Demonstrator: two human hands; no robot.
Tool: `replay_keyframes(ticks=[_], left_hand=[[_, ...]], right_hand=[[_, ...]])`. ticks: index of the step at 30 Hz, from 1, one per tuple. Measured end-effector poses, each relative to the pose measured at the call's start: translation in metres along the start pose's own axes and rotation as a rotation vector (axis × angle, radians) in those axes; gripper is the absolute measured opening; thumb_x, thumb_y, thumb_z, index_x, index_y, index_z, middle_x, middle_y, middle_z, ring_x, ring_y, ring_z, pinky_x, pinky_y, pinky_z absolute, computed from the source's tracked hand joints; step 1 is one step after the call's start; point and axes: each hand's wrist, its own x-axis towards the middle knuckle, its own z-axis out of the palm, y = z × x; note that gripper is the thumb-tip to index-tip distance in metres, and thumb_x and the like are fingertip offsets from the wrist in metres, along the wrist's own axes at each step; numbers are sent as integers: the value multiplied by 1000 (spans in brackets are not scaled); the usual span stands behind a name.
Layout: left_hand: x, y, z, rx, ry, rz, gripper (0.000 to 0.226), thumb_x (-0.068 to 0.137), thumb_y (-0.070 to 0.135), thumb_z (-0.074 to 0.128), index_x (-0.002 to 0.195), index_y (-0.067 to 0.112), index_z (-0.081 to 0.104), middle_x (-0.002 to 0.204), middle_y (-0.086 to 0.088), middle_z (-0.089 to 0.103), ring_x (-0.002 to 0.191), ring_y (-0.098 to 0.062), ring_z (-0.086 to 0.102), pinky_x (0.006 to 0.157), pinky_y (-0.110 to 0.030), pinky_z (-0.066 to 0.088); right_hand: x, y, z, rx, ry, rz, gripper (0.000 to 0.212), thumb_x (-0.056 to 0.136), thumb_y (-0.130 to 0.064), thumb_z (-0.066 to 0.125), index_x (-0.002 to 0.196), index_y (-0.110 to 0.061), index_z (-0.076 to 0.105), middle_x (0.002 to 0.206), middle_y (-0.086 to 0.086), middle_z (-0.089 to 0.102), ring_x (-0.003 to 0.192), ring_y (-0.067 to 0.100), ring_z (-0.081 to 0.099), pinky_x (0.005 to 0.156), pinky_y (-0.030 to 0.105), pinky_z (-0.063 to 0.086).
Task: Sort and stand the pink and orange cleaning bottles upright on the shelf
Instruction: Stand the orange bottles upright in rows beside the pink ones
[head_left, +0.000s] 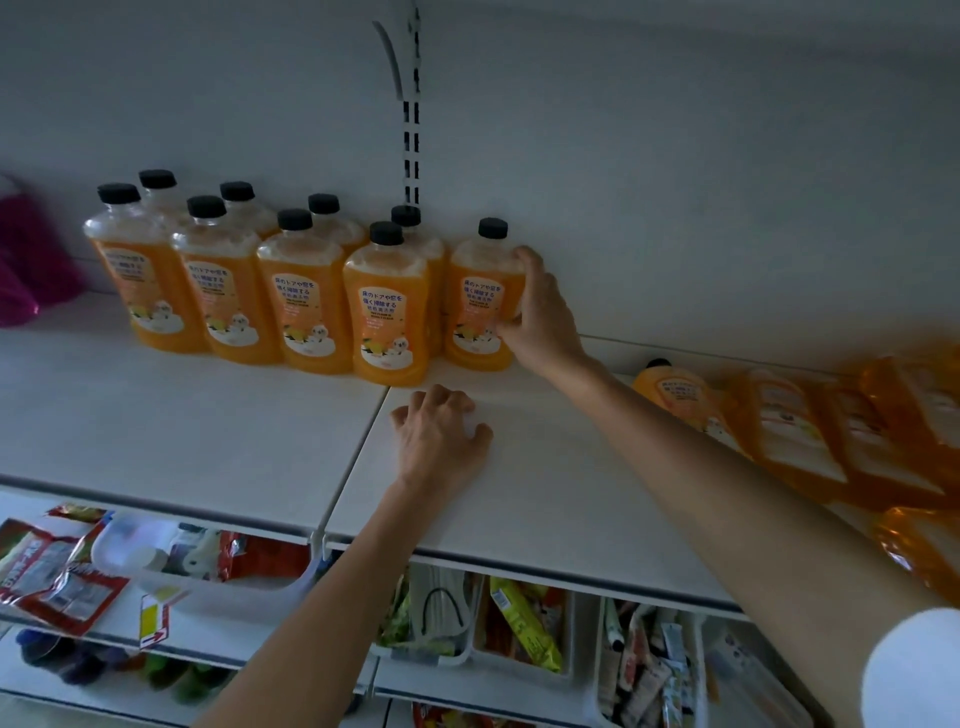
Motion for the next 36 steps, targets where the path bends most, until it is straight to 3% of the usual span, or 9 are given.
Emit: replay_keyframes(ticks=[4,11,16,19,22,25,29,32,36], left_hand=[[-1,-1,-2,10,-17,20,33,85,36,55,113,20,60,125,0,51,119,-21,39,99,-35,25],[-12,0,-18,-294,-241,242,27,68,43,48,81,36,70,94,14,69,94,-10,62,94,-30,42],[-19,6,-11,-141,-168,406,34,74,42,48,91,27,74,101,9,70,97,-17,60,89,-33,43],[-28,12,-12,-176,-179,343,32,84,37,47,96,23,73,108,7,67,106,-18,55,87,-28,39],[-36,17,-15,-191,-194,323,47,82,46,37,104,22,70,116,7,64,109,-15,53,87,-23,33],[-41,21,-22,-310,-232,199,51,84,57,39,116,26,62,111,11,59,102,-9,49,83,-22,32],[-42,17,-22,-432,-237,149,70,72,71,28,111,24,63,96,2,65,90,-17,57,71,-26,43],[-39,11,-17,-419,-281,157,83,64,84,33,119,27,56,106,3,65,97,-17,58,85,-39,47],[-34,4,-10,-396,-320,146,87,59,90,40,117,28,54,104,1,64,97,-22,58,86,-48,48]], right_hand=[[-12,6,-42,60,-111,33,75,86,-20,65,145,-26,20,142,11,36,97,22,62,84,28,43],[-66,78,-110,-464,-72,126,45,93,-17,50,136,-6,42,134,16,49,125,30,41,98,36,34],[-91,96,-95,-508,-166,304,39,89,-32,53,122,-10,54,124,18,53,117,35,47,95,38,39],[-92,80,-84,-570,-195,384,42,89,-38,48,121,-13,52,126,18,47,119,38,40,96,45,38],[-94,62,-72,-430,-144,516,40,93,-36,42,124,-10,49,133,15,40,127,37,31,98,49,37],[-99,40,-62,-259,-112,450,28,94,-19,38,109,-8,59,119,16,51,118,37,46,90,43,44],[-100,3,-54,-36,-287,350,32,91,-6,43,114,-7,65,120,13,61,116,27,52,101,30,38],[-90,1,-47,13,-366,392,52,87,-34,61,135,-17,48,139,8,48,129,26,42,103,32,38],[-92,20,-47,179,-401,554,73,68,-60,71,124,-15,54,123,5,60,107,24,59,88,40,53]])
